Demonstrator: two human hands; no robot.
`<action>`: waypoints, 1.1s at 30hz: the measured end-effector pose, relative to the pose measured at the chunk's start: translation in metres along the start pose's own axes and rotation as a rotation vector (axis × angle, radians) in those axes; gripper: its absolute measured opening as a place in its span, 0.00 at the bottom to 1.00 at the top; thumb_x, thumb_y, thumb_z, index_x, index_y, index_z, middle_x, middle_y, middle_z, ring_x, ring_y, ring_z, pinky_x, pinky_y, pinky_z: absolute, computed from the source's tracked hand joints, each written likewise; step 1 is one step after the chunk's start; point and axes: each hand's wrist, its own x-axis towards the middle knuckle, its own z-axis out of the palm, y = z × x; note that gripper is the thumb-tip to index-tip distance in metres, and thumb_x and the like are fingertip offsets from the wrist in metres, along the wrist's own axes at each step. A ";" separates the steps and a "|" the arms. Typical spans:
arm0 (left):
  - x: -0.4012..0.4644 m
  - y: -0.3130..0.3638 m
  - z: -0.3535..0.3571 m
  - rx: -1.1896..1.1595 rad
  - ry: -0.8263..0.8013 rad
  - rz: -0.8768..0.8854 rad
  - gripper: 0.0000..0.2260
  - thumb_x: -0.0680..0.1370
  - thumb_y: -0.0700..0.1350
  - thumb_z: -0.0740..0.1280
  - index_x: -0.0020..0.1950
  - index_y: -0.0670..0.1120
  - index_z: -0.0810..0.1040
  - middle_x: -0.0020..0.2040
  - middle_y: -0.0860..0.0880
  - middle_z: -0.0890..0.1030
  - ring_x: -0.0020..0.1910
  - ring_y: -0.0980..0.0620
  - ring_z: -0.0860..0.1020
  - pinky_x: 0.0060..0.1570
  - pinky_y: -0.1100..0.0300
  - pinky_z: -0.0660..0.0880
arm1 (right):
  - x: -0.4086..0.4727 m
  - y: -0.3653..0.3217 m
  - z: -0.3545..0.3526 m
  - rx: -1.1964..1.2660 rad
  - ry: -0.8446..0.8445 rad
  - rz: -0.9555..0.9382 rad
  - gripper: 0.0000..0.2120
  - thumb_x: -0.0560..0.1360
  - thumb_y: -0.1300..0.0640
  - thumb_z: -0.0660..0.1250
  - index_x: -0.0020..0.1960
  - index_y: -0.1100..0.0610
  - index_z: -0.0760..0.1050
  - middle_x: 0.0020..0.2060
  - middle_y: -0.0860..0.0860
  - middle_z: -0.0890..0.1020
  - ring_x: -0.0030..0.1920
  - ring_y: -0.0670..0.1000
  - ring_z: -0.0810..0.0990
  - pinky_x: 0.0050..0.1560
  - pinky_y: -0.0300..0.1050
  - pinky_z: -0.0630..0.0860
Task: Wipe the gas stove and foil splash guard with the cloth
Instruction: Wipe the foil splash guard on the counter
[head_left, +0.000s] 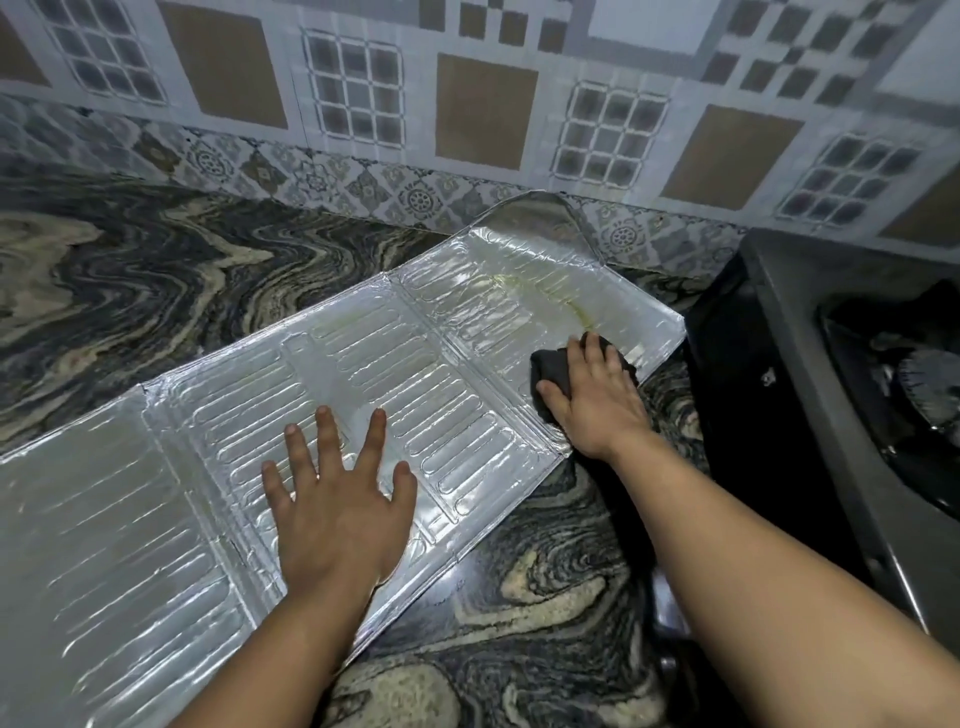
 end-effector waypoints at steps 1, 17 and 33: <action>0.001 0.000 0.000 0.001 -0.001 0.002 0.28 0.78 0.65 0.39 0.78 0.65 0.36 0.81 0.47 0.37 0.79 0.42 0.34 0.75 0.40 0.36 | 0.009 0.002 -0.003 0.006 0.000 0.008 0.37 0.80 0.35 0.48 0.80 0.52 0.38 0.80 0.52 0.38 0.79 0.56 0.38 0.78 0.56 0.43; 0.002 0.003 -0.002 -0.010 0.003 -0.006 0.27 0.77 0.66 0.39 0.75 0.69 0.33 0.80 0.48 0.35 0.78 0.44 0.31 0.75 0.39 0.36 | 0.145 -0.050 -0.029 -0.065 -0.005 -0.361 0.35 0.81 0.39 0.53 0.81 0.55 0.45 0.80 0.56 0.46 0.79 0.61 0.47 0.78 0.58 0.49; 0.000 0.004 -0.001 0.008 0.024 -0.014 0.28 0.76 0.66 0.39 0.74 0.70 0.32 0.81 0.49 0.37 0.79 0.45 0.34 0.76 0.40 0.39 | 0.158 -0.104 -0.026 -0.059 -0.012 -0.463 0.29 0.82 0.39 0.51 0.80 0.46 0.51 0.80 0.50 0.50 0.79 0.58 0.50 0.76 0.54 0.51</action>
